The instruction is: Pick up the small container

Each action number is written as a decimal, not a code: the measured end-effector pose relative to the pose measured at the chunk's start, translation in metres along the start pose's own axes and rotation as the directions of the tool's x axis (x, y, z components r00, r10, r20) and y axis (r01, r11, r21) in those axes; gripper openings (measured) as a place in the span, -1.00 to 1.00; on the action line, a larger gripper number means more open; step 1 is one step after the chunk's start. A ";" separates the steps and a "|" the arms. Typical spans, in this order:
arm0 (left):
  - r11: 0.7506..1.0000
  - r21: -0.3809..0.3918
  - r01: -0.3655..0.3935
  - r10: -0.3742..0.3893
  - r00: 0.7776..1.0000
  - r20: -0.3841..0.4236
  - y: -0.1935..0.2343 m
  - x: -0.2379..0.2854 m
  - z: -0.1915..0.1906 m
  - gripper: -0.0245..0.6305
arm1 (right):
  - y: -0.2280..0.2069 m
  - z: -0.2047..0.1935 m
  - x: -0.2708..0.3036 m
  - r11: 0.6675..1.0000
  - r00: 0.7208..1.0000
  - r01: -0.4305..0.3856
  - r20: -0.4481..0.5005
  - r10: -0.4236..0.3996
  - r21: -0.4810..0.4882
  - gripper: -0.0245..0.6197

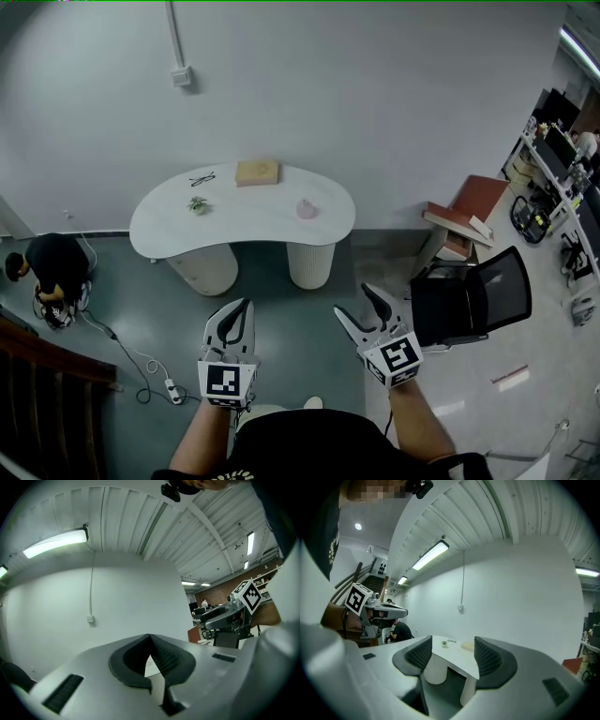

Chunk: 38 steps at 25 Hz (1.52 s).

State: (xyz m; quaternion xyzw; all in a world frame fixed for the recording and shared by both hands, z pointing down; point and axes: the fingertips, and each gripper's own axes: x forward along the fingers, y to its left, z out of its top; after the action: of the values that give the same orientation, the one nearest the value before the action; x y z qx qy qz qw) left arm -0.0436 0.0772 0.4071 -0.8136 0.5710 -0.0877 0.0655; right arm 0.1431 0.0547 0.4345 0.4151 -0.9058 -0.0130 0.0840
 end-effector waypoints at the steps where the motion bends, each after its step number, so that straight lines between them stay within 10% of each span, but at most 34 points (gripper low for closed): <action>1: 1.000 -0.016 -0.003 0.003 1.000 -0.003 0.000 0.002 -0.002 -0.91 | -0.004 0.000 0.001 1.000 1.000 -0.001 0.001 0.001 0.003 -0.09; 23: 0.993 -0.085 0.076 -0.077 0.997 0.000 0.001 0.084 -0.011 -0.91 | -0.062 -0.015 0.044 0.999 0.999 0.019 -0.041 -0.018 0.027 -0.09; 38: 0.991 -0.088 0.102 -0.102 0.995 -0.006 0.074 0.182 -0.020 -0.91 | -0.102 -0.002 0.155 0.999 0.998 0.016 -0.059 -0.014 0.036 -0.09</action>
State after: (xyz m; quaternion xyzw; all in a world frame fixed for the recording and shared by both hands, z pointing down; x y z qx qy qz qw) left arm -0.0558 -0.1193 0.4235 -0.8434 0.5323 -0.0701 0.0223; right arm 0.1207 -0.1294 0.4487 0.4237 -0.8998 0.0150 0.1028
